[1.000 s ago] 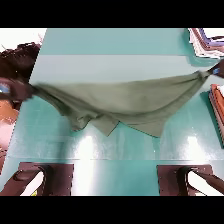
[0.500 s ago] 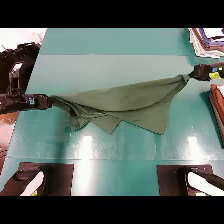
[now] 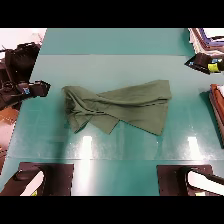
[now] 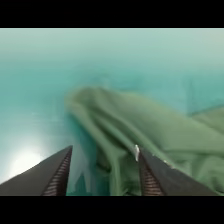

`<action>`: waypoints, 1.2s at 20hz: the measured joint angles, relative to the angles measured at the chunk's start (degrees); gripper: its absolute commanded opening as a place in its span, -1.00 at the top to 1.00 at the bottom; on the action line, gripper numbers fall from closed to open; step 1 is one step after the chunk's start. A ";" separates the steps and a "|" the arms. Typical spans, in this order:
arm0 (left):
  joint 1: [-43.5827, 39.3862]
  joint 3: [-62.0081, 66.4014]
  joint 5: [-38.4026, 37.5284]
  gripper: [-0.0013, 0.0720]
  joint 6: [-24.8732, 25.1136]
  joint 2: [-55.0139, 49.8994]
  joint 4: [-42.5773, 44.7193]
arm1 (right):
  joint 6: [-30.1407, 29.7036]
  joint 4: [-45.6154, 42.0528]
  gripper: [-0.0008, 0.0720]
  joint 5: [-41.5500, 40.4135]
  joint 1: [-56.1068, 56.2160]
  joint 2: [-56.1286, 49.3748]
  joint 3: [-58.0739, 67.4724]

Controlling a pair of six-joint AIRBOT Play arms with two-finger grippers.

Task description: Fold the shirts.

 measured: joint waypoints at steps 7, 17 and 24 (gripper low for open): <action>6.05 -3.21 -7.54 -0.37 0.35 -0.79 -0.22 | -2.27 2.14 -0.21 4.50 -3.93 9.62 -12.41; 6.97 -8.85 -7.41 -0.37 18.08 -12.35 -22.91 | -2.69 2.93 -0.22 4.13 -4.72 23.04 -32.72; 3.85 -9.07 -5.97 -0.17 22.95 -17.33 -26.64 | -1.42 3.93 -0.22 3.69 -4.74 23.19 -37.03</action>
